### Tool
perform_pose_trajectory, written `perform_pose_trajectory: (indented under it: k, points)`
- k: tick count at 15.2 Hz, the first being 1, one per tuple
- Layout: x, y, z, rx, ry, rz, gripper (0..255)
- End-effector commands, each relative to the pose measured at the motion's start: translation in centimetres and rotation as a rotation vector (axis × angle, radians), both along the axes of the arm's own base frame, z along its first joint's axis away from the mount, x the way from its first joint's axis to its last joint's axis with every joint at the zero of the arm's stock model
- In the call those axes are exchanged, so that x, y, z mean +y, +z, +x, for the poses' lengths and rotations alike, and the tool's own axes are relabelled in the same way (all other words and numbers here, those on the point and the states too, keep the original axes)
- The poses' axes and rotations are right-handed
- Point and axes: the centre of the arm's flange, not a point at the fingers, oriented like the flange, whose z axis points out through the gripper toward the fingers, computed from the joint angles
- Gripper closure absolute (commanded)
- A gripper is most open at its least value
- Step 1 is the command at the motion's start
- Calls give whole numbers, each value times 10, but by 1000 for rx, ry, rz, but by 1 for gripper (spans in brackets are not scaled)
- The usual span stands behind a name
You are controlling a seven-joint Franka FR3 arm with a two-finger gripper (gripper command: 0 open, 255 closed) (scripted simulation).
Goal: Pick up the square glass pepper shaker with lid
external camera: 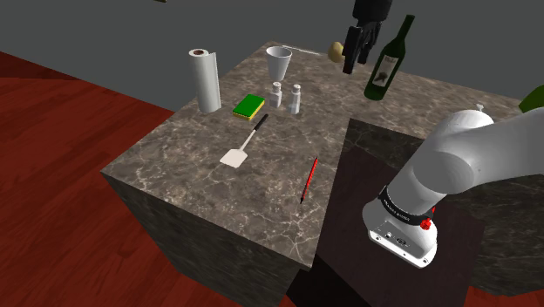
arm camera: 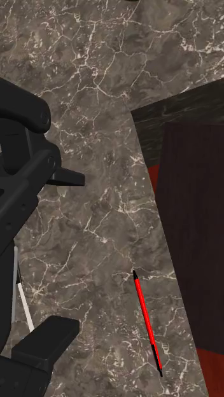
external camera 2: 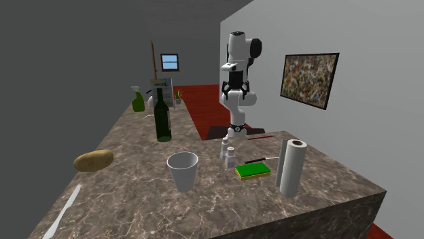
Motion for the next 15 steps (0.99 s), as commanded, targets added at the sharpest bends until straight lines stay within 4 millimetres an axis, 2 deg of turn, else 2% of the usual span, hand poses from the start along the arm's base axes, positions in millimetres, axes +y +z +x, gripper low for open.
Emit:
perform_pose_trajectory:
  k: [1, 15]
  points:
    - [0, 0, 0, 0, 0, 0, 0]
    - [-9, -90, 161, 2, 77, -11, 0]
